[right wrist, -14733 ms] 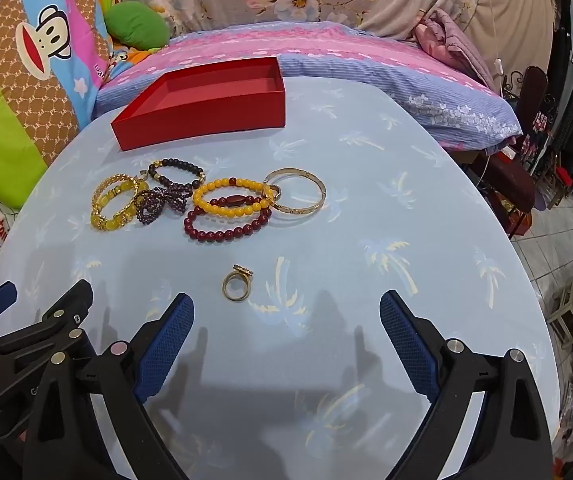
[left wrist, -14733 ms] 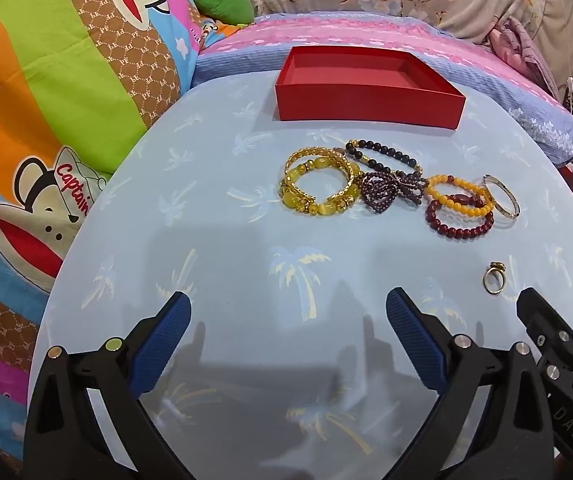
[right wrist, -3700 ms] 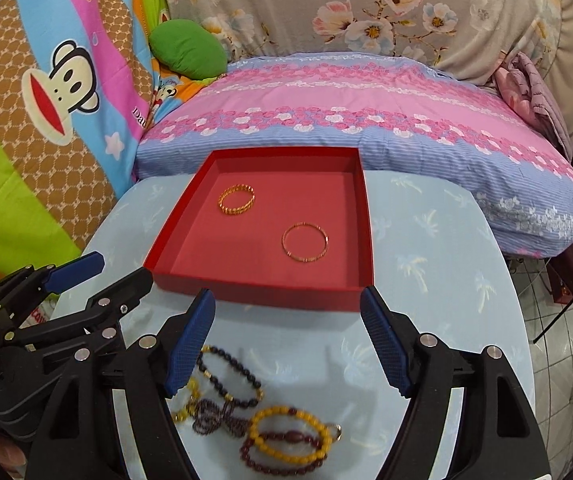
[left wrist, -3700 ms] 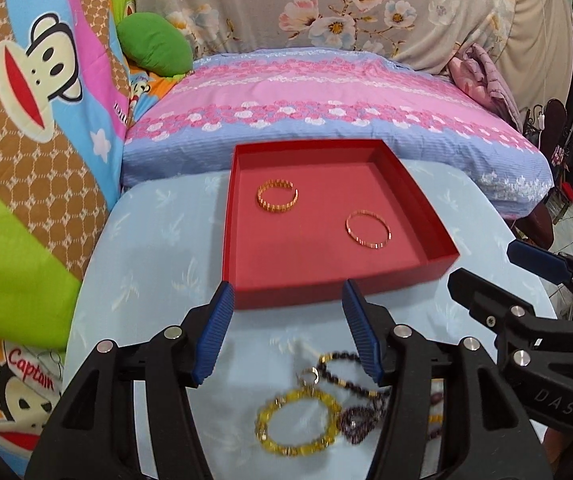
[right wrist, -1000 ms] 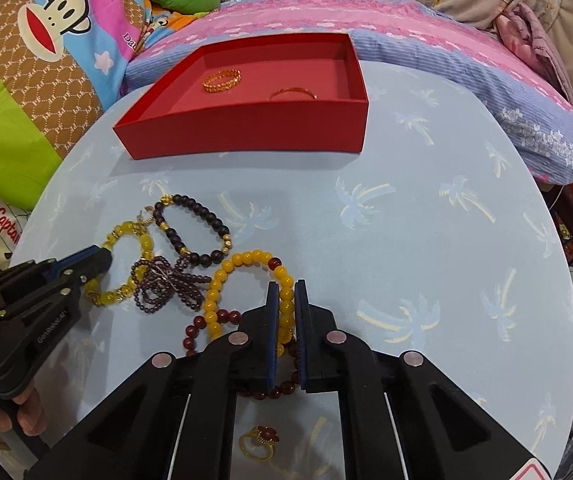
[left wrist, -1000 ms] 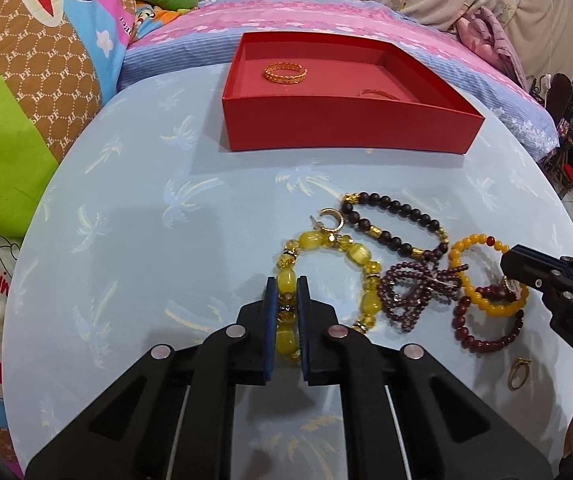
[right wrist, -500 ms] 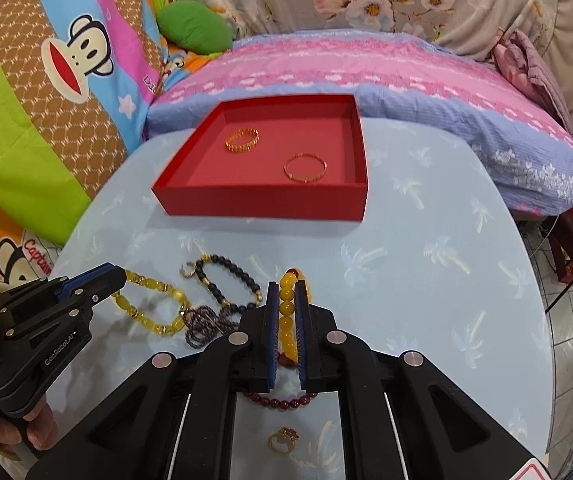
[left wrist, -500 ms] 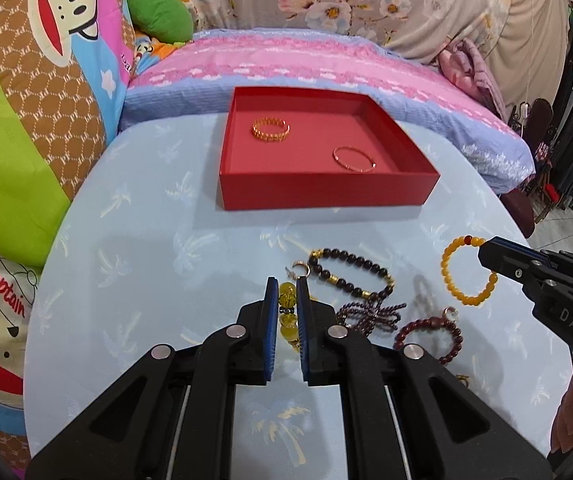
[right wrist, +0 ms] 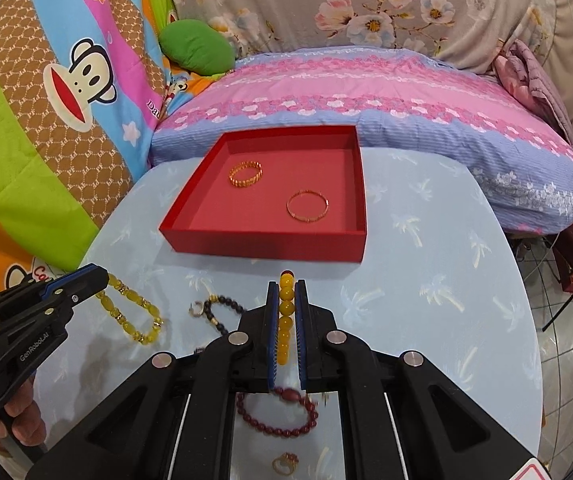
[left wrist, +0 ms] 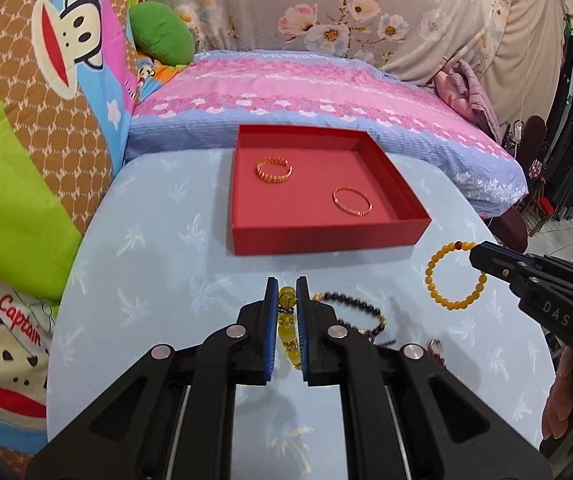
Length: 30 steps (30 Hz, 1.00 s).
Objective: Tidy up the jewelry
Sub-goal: 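Carry both bead bracelets into the red tray and open both tools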
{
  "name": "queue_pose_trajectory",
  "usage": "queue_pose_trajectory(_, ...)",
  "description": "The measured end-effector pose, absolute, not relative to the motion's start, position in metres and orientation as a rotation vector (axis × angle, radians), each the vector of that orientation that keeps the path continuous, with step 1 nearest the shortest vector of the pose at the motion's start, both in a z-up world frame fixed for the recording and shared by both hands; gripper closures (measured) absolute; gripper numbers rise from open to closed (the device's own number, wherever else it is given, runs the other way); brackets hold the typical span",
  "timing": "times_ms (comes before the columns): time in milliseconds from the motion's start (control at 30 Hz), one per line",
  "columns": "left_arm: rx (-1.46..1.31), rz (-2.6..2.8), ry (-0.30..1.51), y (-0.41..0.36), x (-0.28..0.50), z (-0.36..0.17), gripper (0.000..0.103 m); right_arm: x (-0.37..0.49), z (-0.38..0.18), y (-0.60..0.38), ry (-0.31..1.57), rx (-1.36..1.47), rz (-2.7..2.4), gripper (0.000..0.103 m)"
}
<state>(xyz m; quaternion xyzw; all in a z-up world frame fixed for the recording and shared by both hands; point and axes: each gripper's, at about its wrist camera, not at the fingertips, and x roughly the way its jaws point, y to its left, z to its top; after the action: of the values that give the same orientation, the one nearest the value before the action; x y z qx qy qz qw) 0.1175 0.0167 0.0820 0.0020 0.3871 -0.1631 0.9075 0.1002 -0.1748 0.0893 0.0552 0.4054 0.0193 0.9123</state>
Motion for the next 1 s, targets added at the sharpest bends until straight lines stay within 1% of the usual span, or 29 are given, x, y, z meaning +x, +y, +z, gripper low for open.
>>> queue_pose_trajectory(300,0.021,-0.383,0.711,-0.008,0.171,0.122,0.094,0.158,0.117,-0.17,0.778,0.095,0.053,0.096)
queue_pose_trajectory(433,0.002,-0.403,0.705,-0.018,0.203,0.126,0.094,0.192,0.12,-0.166,0.774,0.088,0.059,0.096)
queue_pose_trajectory(667,-0.006,-0.404,0.77,-0.032,0.255,0.097,0.094,0.259,0.108,-0.168,0.804,0.086,0.059,0.096)
queue_pose_trajectory(1000,0.014,-0.36,0.877,-0.036,0.306,0.041,0.094,0.346,0.056,-0.173,0.936,0.098,0.064,0.096)
